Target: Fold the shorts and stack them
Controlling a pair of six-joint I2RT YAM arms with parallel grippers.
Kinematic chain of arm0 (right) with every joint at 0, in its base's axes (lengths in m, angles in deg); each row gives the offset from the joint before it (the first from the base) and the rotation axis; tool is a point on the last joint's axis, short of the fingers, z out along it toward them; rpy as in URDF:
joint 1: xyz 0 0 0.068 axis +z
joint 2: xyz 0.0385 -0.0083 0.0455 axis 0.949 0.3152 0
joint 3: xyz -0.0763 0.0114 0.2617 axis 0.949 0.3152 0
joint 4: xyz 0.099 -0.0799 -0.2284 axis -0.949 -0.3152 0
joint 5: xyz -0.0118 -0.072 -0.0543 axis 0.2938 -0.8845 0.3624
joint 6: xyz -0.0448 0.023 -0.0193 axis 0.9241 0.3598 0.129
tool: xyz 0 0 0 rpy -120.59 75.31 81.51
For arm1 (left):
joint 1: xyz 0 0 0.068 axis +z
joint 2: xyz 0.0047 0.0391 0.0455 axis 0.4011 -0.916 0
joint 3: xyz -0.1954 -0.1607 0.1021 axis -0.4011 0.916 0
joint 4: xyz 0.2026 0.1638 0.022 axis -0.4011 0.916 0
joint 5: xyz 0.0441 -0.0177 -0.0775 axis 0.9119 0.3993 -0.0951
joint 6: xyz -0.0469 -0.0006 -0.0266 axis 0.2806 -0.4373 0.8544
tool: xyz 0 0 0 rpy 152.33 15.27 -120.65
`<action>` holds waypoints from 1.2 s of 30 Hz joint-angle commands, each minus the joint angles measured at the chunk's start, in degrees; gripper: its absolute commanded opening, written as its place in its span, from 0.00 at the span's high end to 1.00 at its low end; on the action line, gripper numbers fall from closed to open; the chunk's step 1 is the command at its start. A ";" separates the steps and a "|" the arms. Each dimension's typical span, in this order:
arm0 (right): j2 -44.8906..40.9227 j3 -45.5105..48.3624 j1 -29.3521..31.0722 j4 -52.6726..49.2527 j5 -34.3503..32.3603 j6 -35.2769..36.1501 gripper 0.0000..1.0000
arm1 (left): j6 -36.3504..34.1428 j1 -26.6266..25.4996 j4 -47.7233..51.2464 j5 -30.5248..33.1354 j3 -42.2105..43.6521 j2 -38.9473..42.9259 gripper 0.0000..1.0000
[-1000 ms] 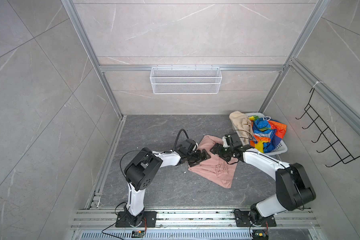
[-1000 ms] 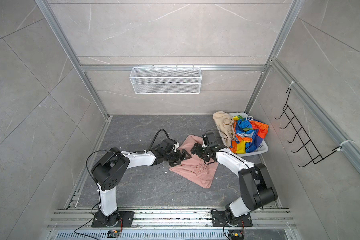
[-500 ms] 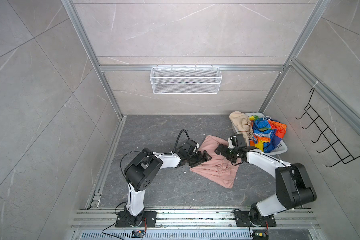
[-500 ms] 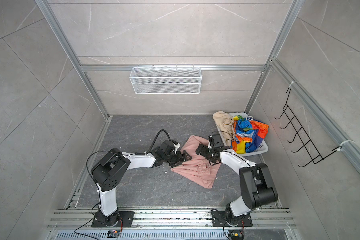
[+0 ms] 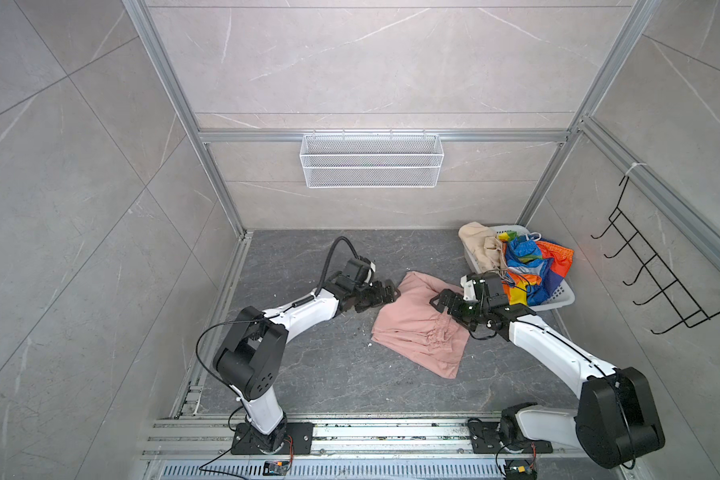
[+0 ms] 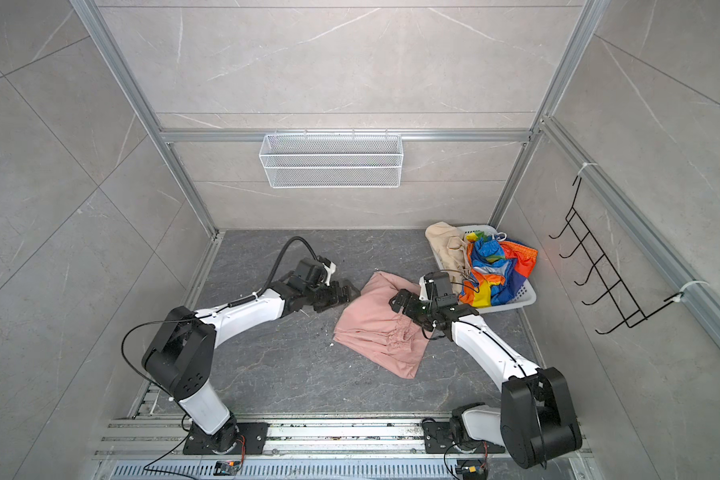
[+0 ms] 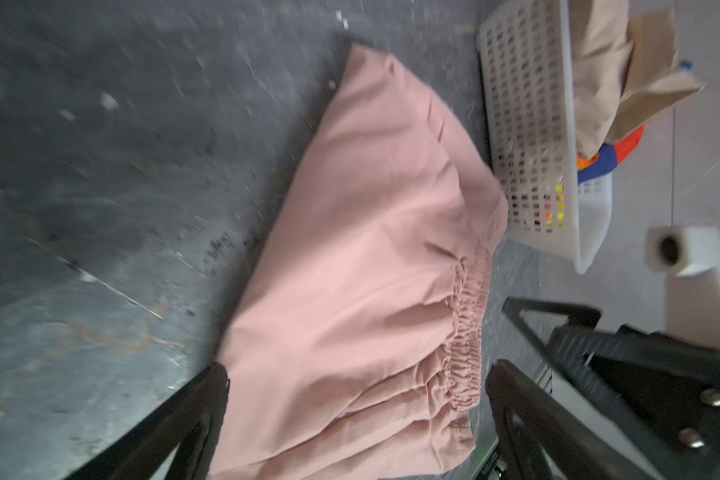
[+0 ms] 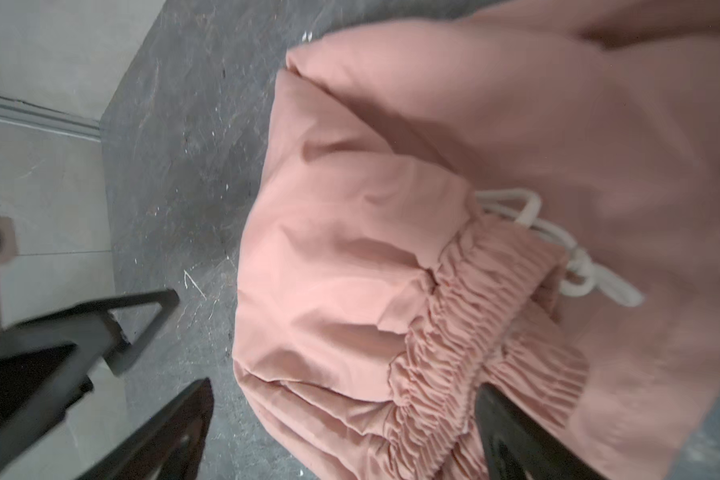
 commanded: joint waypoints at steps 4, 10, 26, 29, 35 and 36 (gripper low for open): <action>6.54 4.54 0.68 4.62 1.20 0.25 0.01 | -5.78 4.44 6.40 -8.51 -6.29 -5.11 0.01; 7.24 6.10 0.60 3.96 -0.47 1.92 0.01 | -8.62 4.90 9.88 -13.47 -12.68 -13.75 0.01; -6.09 1.34 0.44 -6.94 -1.14 3.38 0.01 | -17.32 1.30 20.01 -10.28 -21.55 -25.93 0.08; -6.48 1.79 0.46 -7.08 -1.33 3.46 0.01 | -18.20 0.28 21.31 -8.87 -22.74 -27.67 0.12; -8.12 3.23 0.25 -7.08 -1.83 3.57 0.01 | -17.91 -0.35 21.17 -6.73 -22.65 -29.25 0.39; -8.09 3.45 0.08 -7.21 -2.10 3.67 0.01 | -17.71 -0.39 20.58 -7.05 -22.34 -29.18 0.50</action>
